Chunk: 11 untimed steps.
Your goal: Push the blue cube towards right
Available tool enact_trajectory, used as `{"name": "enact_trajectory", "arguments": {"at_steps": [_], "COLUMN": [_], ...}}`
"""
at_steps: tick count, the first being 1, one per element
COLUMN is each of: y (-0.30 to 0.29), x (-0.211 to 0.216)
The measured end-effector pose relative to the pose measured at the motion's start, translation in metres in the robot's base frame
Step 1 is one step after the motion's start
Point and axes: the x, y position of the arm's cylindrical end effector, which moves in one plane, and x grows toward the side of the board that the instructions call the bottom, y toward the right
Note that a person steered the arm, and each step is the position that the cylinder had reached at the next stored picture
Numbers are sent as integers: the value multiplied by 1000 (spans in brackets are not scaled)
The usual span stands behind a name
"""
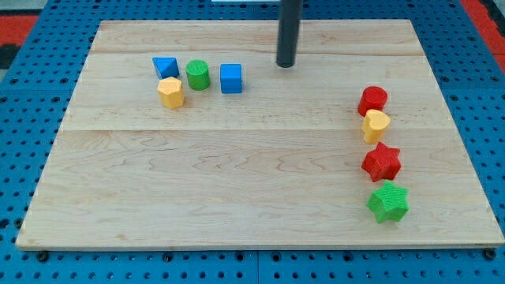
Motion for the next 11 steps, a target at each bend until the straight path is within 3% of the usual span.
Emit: {"name": "enact_trajectory", "arguments": {"at_steps": [2, 3, 4, 6, 9, 10, 11], "y": [-83, -119, -132, -75, -75, -44, 9], "x": [81, 96, 77, 28, -35, -40, -19]}}
